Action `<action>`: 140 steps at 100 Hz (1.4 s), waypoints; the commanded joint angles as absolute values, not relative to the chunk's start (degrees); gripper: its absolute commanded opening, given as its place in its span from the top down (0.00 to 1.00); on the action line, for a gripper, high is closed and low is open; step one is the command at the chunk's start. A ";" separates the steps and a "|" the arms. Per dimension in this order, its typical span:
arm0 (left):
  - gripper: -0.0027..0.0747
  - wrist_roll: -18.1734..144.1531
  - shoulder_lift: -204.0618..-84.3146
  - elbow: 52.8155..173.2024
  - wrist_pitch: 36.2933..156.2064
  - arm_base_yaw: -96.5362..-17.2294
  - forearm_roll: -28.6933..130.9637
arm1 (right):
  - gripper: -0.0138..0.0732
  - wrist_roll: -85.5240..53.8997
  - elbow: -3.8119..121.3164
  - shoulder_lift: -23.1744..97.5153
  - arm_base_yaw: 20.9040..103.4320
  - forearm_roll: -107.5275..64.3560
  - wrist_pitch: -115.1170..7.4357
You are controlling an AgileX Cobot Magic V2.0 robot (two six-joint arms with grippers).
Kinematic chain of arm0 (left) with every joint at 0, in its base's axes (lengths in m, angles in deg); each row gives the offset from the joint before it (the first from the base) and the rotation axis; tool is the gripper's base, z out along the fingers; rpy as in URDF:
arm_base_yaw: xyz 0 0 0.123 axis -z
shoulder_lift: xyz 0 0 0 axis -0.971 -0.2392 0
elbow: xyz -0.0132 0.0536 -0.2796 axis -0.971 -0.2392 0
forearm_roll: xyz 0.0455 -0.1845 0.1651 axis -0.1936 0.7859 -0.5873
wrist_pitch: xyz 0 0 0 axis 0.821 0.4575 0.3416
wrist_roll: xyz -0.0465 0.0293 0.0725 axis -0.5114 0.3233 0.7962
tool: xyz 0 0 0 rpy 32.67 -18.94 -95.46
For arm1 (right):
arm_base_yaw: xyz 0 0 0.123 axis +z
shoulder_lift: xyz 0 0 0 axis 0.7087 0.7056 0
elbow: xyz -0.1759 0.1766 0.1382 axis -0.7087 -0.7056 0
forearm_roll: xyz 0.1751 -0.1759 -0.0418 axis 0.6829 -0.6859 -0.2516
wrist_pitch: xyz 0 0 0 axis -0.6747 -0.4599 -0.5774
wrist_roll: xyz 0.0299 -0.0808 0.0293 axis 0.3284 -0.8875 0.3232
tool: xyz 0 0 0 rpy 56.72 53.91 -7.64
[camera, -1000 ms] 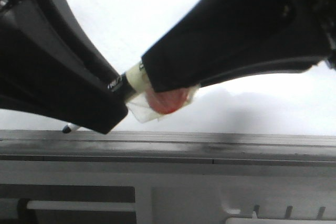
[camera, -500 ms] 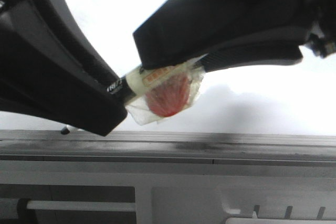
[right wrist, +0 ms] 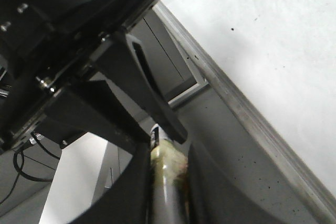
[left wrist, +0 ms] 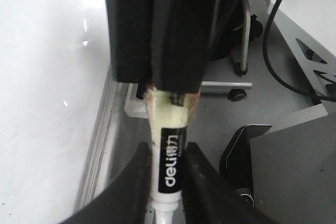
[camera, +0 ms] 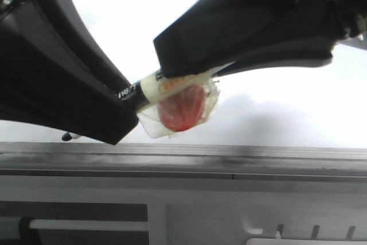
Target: Write number 6 on whiteboard
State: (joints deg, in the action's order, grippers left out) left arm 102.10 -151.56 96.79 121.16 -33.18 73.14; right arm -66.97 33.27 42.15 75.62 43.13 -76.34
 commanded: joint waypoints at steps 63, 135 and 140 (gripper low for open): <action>0.76 78.20 -118.11 92.64 110.44 -47.02 76.56 | 0.91 -67.45 31.06 22.65 75.56 25.48 -49.54; 0.99 77.89 -104.34 80.83 110.62 -50.17 80.80 | 0.91 -67.45 28.43 29.51 75.56 23.17 -35.75; 0.99 77.89 -104.34 80.83 110.62 -50.17 80.80 | 0.91 -67.45 28.43 30.09 75.56 23.17 -35.76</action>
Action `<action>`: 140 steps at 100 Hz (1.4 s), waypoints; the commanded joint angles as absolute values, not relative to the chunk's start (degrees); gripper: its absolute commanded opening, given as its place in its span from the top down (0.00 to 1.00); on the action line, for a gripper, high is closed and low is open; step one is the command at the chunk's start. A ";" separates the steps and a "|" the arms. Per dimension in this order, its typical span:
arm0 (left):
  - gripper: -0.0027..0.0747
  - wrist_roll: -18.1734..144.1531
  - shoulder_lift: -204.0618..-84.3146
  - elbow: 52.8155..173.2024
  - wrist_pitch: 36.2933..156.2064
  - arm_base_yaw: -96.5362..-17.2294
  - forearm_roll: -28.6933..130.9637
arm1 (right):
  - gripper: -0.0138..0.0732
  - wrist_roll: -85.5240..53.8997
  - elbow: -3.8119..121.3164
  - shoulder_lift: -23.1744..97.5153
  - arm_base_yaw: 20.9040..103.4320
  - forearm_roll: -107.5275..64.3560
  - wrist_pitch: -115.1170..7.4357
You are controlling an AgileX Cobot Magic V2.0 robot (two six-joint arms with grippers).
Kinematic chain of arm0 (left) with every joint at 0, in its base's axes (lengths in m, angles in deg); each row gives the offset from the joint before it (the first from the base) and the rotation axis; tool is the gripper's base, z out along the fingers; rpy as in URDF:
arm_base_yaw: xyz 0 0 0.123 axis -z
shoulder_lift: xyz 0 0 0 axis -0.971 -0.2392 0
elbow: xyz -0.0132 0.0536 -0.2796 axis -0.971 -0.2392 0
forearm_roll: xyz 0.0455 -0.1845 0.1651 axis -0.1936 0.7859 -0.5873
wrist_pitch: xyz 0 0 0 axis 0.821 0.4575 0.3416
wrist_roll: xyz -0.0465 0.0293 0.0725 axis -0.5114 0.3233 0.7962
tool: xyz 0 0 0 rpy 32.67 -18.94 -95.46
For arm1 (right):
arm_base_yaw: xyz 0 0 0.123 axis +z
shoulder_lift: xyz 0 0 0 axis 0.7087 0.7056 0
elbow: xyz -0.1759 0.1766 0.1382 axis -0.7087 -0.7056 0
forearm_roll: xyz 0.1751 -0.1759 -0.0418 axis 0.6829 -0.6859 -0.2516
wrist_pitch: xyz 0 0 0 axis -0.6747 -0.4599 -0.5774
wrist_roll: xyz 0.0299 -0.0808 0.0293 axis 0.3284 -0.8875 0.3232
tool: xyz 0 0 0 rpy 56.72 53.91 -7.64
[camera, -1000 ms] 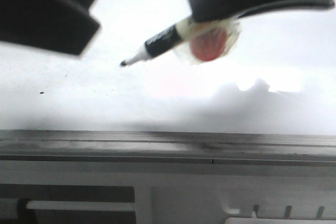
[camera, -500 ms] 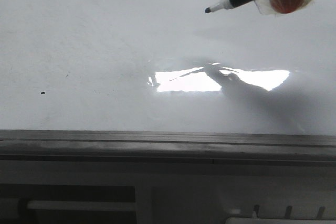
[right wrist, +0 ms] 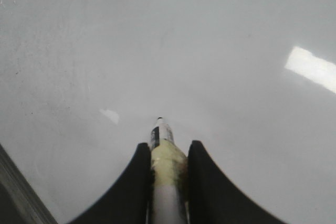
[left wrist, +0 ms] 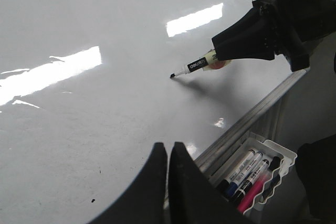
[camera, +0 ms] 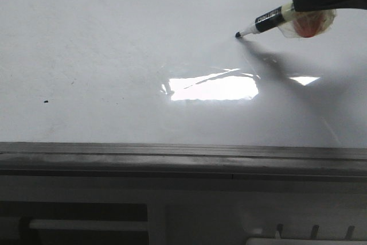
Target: Write number 6 on whiteboard
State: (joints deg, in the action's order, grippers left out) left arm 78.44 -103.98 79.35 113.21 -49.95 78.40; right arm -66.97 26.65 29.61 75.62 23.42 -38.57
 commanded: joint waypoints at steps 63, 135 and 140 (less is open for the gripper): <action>0.99 77.89 -104.34 80.83 110.62 -50.17 80.80 | 0.90 -67.45 28.16 32.94 75.56 23.47 -51.72; 0.99 77.86 -104.34 80.83 111.81 -50.17 80.80 | 0.90 -65.73 25.92 27.00 64.79 22.06 -53.74; 0.99 77.86 -104.34 80.83 111.81 -50.17 80.80 | 0.90 -65.73 26.07 27.00 64.33 22.06 -54.00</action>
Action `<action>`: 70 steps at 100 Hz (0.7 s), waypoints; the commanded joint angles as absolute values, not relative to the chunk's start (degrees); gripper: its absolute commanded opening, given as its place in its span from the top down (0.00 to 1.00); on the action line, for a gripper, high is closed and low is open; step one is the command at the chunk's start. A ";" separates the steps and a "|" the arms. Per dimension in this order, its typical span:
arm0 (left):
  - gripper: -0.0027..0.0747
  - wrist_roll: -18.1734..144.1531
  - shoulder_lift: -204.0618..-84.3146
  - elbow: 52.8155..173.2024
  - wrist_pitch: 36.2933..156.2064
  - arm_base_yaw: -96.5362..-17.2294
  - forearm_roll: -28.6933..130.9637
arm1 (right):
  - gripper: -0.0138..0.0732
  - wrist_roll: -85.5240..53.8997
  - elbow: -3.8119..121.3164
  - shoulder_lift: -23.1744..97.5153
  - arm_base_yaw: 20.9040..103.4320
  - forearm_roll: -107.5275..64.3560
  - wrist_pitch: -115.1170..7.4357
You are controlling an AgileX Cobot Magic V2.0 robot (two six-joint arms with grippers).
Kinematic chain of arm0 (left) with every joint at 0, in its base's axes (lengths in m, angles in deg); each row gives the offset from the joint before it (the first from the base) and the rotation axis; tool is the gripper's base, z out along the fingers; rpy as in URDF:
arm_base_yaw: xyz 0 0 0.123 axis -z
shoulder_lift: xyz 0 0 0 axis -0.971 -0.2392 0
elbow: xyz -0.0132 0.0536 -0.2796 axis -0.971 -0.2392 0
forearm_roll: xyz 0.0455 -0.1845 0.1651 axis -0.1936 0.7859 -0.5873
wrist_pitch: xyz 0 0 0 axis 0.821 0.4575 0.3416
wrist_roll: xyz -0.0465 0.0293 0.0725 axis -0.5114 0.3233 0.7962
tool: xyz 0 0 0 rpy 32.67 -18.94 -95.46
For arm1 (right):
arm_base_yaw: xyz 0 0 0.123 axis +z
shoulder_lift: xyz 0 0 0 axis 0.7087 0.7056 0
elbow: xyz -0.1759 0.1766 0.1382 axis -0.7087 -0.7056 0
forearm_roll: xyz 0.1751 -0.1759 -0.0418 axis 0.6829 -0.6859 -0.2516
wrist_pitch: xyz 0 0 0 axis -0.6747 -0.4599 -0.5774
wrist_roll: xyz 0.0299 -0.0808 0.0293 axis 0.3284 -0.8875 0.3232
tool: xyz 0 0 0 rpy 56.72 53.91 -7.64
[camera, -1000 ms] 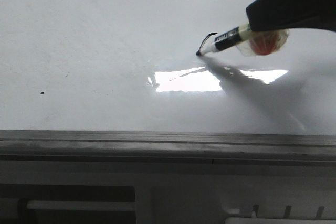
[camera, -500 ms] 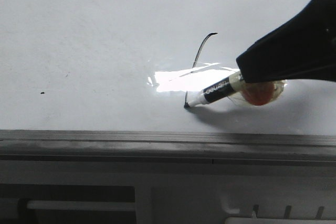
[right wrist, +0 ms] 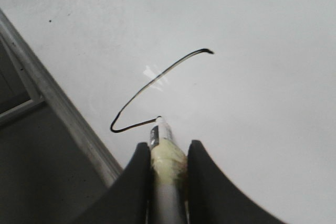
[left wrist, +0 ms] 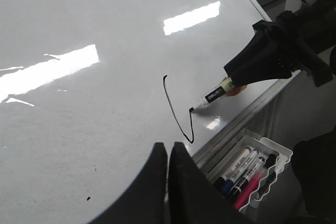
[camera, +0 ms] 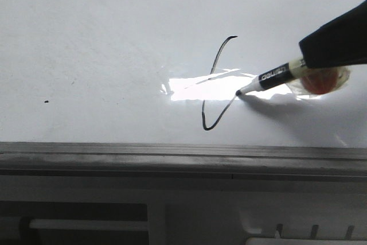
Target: Write number 6 on whiteboard
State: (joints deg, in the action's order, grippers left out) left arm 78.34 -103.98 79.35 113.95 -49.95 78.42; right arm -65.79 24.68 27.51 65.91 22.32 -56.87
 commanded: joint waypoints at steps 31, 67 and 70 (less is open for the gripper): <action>0.99 77.86 -104.34 80.83 111.81 -50.17 80.80 | 0.90 -65.73 30.27 30.47 64.53 22.39 -55.89; 0.99 77.86 -104.34 80.83 111.81 -50.17 80.80 | 0.90 -65.73 32.82 35.53 64.53 22.39 -59.81; 0.99 77.86 -104.34 80.83 111.81 -50.17 80.80 | 0.90 -65.73 32.82 35.53 64.53 22.64 -59.91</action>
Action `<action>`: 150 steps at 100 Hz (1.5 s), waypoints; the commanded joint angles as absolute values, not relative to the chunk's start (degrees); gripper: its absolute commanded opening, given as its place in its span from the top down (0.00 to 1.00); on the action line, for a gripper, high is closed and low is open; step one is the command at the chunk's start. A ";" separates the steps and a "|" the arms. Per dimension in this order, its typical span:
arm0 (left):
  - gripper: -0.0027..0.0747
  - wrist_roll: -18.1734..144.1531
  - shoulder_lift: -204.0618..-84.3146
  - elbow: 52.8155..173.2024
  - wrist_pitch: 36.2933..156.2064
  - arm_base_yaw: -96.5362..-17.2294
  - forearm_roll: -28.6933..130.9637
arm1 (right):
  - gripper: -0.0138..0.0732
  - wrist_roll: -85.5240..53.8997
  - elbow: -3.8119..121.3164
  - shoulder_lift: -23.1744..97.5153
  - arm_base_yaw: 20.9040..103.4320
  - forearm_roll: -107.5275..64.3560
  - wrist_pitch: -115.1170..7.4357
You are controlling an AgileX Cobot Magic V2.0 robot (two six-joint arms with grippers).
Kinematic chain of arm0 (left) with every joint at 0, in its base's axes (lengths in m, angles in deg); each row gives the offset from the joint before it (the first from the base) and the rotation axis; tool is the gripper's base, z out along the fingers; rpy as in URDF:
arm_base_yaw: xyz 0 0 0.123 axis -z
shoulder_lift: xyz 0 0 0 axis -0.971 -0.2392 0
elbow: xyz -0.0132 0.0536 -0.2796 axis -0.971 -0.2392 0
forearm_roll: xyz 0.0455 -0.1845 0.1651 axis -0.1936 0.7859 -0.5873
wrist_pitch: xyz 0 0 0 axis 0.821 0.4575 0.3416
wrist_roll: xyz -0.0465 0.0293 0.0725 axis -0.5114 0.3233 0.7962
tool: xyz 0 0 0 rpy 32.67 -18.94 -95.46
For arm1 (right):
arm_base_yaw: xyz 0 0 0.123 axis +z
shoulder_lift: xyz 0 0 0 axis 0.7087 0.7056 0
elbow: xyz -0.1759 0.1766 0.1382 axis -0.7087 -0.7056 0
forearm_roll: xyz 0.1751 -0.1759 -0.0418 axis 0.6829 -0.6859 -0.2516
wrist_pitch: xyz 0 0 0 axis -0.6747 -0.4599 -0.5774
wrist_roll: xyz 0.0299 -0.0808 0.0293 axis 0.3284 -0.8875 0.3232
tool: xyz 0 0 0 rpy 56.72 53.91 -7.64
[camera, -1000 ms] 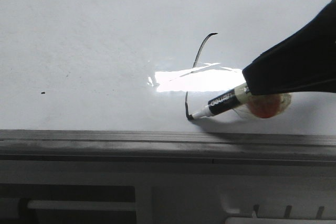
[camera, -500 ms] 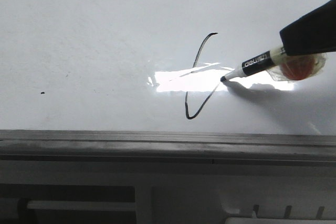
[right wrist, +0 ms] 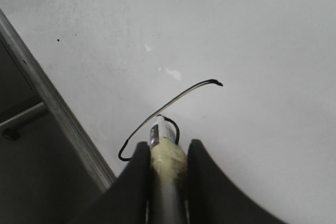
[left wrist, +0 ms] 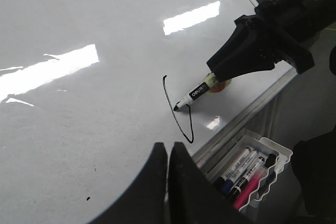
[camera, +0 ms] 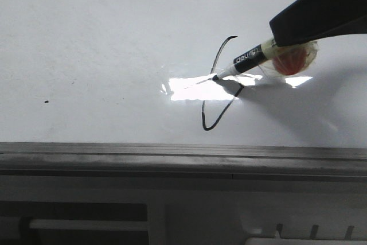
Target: Write number 6 on whiteboard
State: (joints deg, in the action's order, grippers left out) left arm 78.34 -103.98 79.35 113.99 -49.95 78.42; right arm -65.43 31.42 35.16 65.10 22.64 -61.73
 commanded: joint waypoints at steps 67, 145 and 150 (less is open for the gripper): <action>0.99 77.86 -104.34 80.83 111.81 -50.17 80.80 | 0.90 -65.73 33.57 34.76 66.63 23.43 -63.74; 0.42 99.38 -138.00 98.85 133.36 -48.33 83.41 | 0.90 -65.73 39.98 29.55 76.90 23.09 -76.54; 0.42 99.73 -139.80 100.38 133.36 -46.56 83.41 | 0.90 -65.73 39.98 30.18 78.38 23.09 -75.10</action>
State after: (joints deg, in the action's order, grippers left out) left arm 98.54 -137.58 96.39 133.61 -48.66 79.79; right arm -65.46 37.97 29.57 76.38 21.04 -78.70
